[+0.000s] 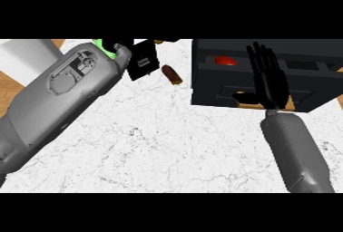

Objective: Pick up the can, place it into the drawer and close the drawer

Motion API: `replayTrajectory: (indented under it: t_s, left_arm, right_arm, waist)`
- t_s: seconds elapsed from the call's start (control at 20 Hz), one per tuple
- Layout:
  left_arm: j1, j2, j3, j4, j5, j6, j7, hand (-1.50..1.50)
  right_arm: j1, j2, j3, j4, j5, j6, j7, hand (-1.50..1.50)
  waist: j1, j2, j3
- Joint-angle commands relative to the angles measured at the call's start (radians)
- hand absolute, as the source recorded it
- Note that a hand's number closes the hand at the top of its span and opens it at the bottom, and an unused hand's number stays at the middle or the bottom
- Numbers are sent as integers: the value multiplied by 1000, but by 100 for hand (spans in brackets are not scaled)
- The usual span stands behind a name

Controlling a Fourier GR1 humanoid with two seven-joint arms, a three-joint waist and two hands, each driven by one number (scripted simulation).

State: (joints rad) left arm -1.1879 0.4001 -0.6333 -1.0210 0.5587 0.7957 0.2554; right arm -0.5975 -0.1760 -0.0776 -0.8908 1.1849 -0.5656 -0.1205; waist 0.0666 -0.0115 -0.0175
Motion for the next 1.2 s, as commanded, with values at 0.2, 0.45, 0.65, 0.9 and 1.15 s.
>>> replayTrajectory:
  t_s: [0.2,0.45,0.65,0.9,1.15]
  left_arm:
    - [136,84,-1,-154,-23,-15,29,-150]
    - [214,79,7,-197,-38,-25,0,-150]
    - [256,111,11,-255,-54,-26,-14,-150]
    - [249,127,6,-317,-73,-12,49,-150]
    - [308,150,37,-324,-72,-35,21,-150]
  right_arm:
    - [-224,-12,-88,308,-2,-83,11,-150]
    - [-350,4,-108,458,23,-151,27,-150]
    - [-404,-15,-125,528,27,-190,24,-150]
    - [-440,-41,-153,596,10,-209,8,-150]
    - [-513,-49,-173,630,-9,-176,-8,-150]
  waist:
    - [14,23,19]
    - [10,31,19]
    - [35,37,19]
    - [39,39,21]
    - [34,41,20]
